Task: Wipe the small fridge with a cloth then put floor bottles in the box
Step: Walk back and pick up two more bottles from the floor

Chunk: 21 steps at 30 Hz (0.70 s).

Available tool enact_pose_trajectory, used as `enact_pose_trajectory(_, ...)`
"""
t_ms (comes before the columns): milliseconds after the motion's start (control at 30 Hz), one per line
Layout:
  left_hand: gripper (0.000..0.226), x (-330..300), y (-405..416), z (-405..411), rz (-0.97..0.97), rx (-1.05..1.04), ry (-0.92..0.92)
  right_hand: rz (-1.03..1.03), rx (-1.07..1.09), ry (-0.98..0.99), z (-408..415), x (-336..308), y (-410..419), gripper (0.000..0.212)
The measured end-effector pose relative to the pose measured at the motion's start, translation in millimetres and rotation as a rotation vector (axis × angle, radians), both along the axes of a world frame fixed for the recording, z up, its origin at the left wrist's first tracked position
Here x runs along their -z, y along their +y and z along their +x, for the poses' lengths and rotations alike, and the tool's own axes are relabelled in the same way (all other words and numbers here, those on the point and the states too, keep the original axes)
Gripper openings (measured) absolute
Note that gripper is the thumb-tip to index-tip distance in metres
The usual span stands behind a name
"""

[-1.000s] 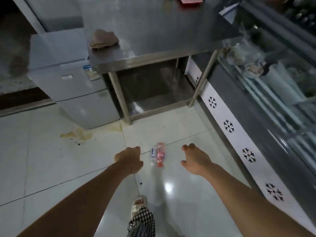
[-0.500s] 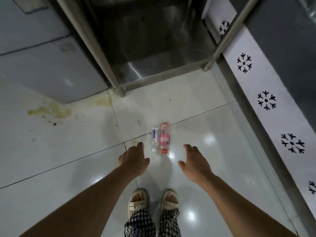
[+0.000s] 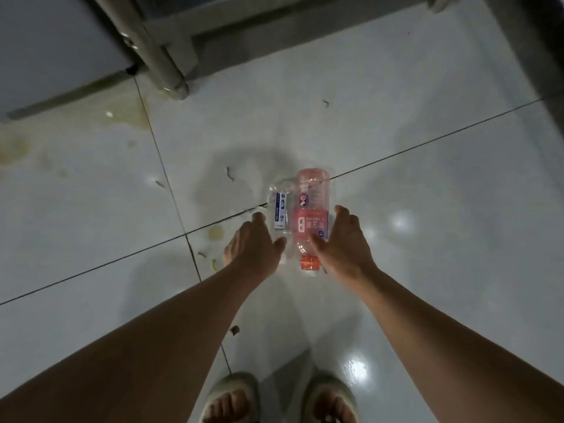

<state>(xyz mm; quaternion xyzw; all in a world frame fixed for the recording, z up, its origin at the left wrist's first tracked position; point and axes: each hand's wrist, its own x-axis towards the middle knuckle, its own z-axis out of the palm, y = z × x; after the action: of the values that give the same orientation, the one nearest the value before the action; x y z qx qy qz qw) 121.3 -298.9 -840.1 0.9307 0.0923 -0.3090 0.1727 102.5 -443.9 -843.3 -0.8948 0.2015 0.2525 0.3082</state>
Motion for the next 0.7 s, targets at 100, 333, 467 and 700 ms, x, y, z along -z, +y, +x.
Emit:
enact_pose_trajectory(100,0.056,32.7,-6.7,10.0,-0.043,-0.066,-0.025,0.036,0.095,-0.001,8.9,32.6,0.9,0.066)
enact_pose_trajectory(333,0.066,71.0,-9.3,18.5,-0.114,-0.105,-0.028,0.179,0.165,-0.007,16.5,74.3,0.3,0.065)
enact_pose_trajectory(467,0.068,80.8,-11.5,21.7,-0.15,-0.179,0.027,0.221,0.21,-0.013,17.2,81.4,1.5,0.06)
enact_pose_trajectory(700,0.069,58.7,-14.3,19.7,-0.092,-0.22,0.131,0.163,0.167,0.033,13.2,53.6,-5.4,0.066)
